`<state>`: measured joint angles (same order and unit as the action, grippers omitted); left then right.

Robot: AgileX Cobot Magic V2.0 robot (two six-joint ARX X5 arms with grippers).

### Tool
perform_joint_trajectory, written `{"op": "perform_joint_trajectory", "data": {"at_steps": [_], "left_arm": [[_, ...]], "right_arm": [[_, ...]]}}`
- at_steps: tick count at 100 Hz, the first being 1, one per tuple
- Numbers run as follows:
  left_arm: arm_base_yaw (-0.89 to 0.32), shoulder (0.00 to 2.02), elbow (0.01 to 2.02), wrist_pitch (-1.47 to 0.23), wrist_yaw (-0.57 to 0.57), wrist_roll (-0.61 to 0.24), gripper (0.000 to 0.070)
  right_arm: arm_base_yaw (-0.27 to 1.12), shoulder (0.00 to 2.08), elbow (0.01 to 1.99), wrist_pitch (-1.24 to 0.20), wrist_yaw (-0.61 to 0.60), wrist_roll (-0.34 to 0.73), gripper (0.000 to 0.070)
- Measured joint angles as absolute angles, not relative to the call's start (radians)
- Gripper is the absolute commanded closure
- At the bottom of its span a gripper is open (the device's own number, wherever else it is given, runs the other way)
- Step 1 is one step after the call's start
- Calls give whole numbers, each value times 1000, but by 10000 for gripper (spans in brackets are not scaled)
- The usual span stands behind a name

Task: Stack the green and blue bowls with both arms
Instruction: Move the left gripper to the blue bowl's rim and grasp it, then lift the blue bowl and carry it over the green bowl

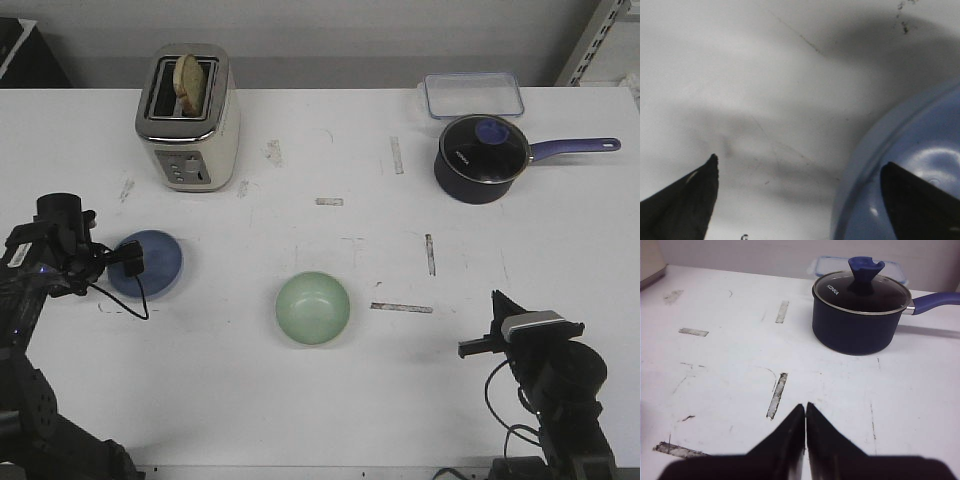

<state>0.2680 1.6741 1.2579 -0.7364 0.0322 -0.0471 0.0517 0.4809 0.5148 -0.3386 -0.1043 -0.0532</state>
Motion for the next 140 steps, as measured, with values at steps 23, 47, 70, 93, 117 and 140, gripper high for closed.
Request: {"op": "perform_joint_trajectory", "data": {"at_steps": [23,47,70,93,117,140], "left_arm": [[266,1682,1262,-726,43,-56,700],[265,1670,1275,-709,65,-67,700],[257,1629,1279,-712,160,-77,700],[162,1482,1362,-706,279,-133,700],[-65,1380,1396,-707,344,-186,700],[-361,1382,1396,-713,342,-198,700]], "right_arm": [[52,492,515,-324,-104,-53,700],[52,493,515,-324,-104,-53,700],[52,493,515,-324,-104,-53,700],[52,493,515,-324,-104,-53,700],[52,493,515,-324,-104,-53,700],[52,493,515,-324,-104,-53,700]]}}
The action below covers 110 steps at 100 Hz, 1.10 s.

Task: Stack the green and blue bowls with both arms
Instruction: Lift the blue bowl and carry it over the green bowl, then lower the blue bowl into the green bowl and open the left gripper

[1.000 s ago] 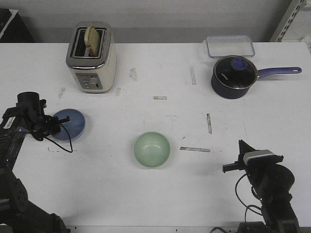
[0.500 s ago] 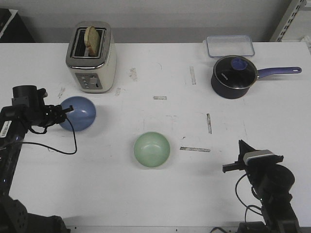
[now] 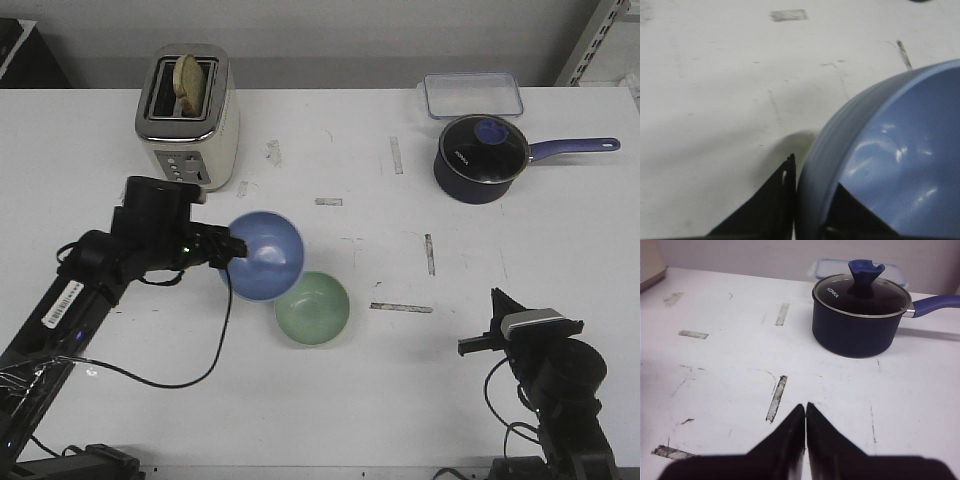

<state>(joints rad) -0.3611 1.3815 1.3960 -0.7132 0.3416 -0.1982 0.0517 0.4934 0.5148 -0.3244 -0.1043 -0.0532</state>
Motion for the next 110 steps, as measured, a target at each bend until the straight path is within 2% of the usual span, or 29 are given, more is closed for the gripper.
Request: {"op": "perform_joint_trajectory", "data": {"at_steps": [16,32,61,92,98,110], "left_arm": [[-532,1434,1396,-683,284,-197,700],[-606,1530,1396,-690,259,-197,700],[-617,1617,1396,-690,160,-174,700],[-617,1636,1396,-736,154,-174,695],[-617,1639,1396,-741,154,-174,662],[-617,1639,1396,-741,154,-174,463]], "right_arm": [[52,493,515,-324,-104,-53,700],[52,493,515,-324,-104,-53,700],[52,493,515,-324,-105,-53,700],[52,493,515,-324,-105,-53,700],[52,493,515,-324,-105,-53,700],[52,493,515,-324,-105,-53,700]]}}
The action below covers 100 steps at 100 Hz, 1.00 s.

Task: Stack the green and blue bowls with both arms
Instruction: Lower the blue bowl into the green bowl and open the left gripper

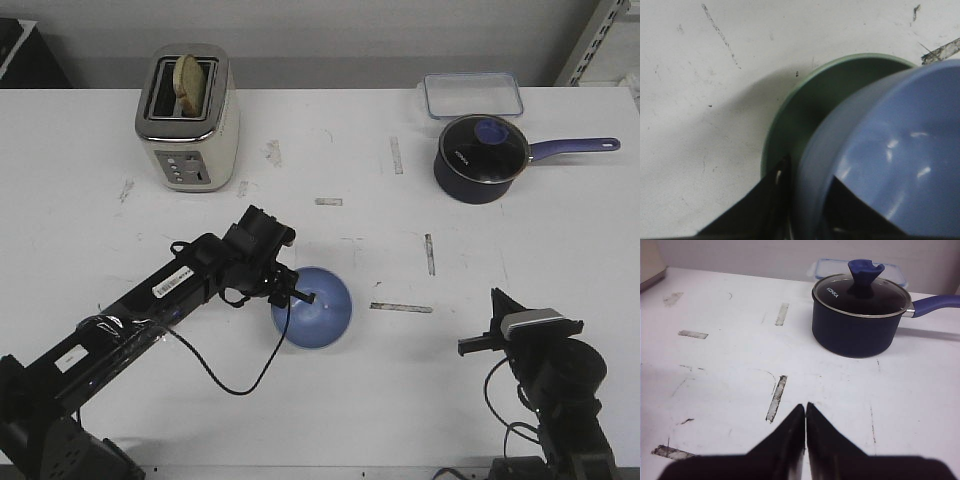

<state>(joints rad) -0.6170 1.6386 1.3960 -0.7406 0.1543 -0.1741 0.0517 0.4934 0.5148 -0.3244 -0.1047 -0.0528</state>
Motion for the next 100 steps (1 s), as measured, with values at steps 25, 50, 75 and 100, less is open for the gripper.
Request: {"op": "perform_joint_trajectory", "data": {"at_steps": [25,50,75,100], "left_arm": [[-617,1639,1412,-744,155,-174,0],[-617,1639,1576,-805,156,-166,0],[-615,1621,1732,-887,27,-75,0],[-517,1488,1731,-888,-136,-6,541]], "right_arm": [[52,493,515,-325,-105,-53,700],[52,493,515,-324,-104,-53,700],[52,493,515,-324,-105,-53,700],[52,493,515,-324,-104,-53,700]]}}
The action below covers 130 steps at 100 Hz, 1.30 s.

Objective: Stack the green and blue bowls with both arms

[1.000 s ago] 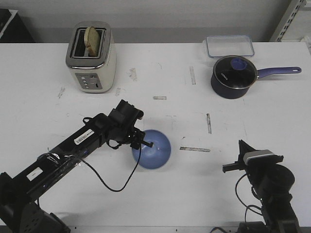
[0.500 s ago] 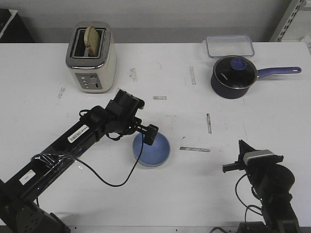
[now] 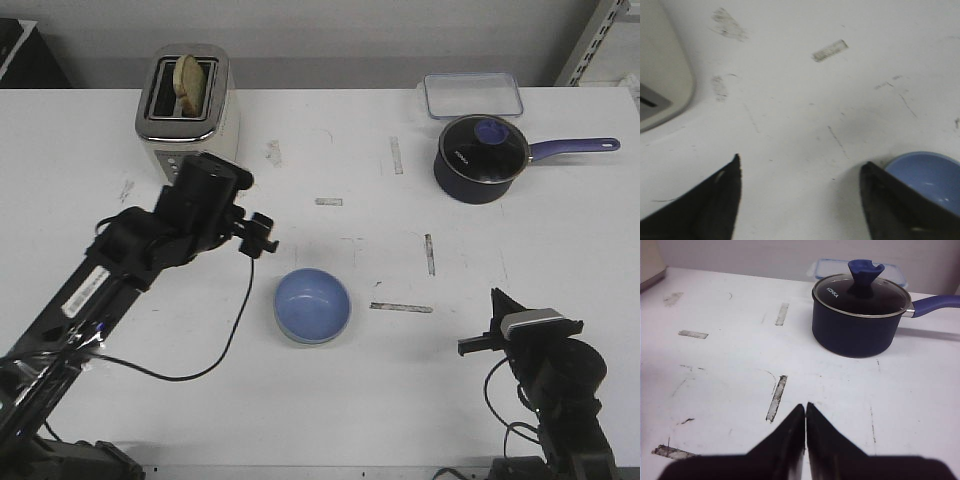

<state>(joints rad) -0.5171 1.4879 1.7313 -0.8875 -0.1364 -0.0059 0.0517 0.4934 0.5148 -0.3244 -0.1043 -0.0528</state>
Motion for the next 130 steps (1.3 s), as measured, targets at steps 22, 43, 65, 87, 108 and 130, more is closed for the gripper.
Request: {"op": "perform_joint_trajectory", "data": {"at_steps": [22,43,65,87,108,130], "left_arm": [[-321,1282,1628,-769,-144,6,610],[-147,1034,1358,-615,-150,10,700],[-52,700,946,-393,-151,26,700],[-50,457,653,-328,-102,36,700],[-50,419,628,-301,-102,36,699],[-50,411,628,-301,-102,35,699]], "right_arm": [[52,493,515,-324,-104,-53,700],[52,493,515,-324,-104,-53,700],[52,493,515,-324,-104,-53,700],[52,493,515,-324,-104,-53,700],[52,493,515,-324,-104,-53,700],[52,493,515,-324,-104,-53,700]]}}
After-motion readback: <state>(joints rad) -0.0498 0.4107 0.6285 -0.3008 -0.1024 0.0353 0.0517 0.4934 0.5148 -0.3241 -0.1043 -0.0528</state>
